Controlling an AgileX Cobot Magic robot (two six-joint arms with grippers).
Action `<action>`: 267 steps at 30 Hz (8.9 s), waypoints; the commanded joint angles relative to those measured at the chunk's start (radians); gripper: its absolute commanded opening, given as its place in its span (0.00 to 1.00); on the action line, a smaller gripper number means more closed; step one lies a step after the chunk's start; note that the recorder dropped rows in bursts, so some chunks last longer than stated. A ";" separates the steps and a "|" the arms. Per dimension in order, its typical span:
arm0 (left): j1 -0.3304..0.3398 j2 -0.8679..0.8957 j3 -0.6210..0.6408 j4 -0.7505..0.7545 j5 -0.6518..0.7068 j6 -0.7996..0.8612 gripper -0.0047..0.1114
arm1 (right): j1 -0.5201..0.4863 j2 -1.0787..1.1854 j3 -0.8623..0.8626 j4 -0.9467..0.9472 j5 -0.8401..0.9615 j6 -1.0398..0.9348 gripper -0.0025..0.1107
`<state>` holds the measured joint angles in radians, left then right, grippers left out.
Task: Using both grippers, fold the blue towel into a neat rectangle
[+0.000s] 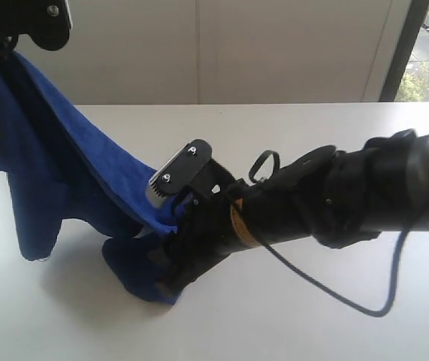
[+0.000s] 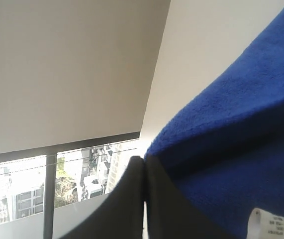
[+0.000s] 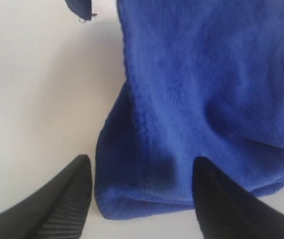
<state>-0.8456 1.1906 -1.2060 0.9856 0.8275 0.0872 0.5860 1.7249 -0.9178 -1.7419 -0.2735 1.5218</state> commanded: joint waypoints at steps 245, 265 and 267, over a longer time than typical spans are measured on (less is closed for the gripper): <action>0.775 0.531 0.216 -1.037 -0.600 -0.221 0.14 | -0.129 0.064 -0.034 1.853 0.760 -1.967 0.44; 0.775 0.531 0.216 -1.037 -0.587 -0.164 0.14 | -0.129 -0.047 -0.038 1.768 0.813 -1.948 0.02; 0.775 0.531 0.216 -1.037 -0.573 -0.143 0.14 | -0.129 -0.082 -0.040 1.677 0.839 -1.876 0.02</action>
<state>-0.0719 1.7323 -0.9889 -0.0533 0.2277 -0.0855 0.4539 1.6915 -0.9544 0.0281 0.5331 -0.4166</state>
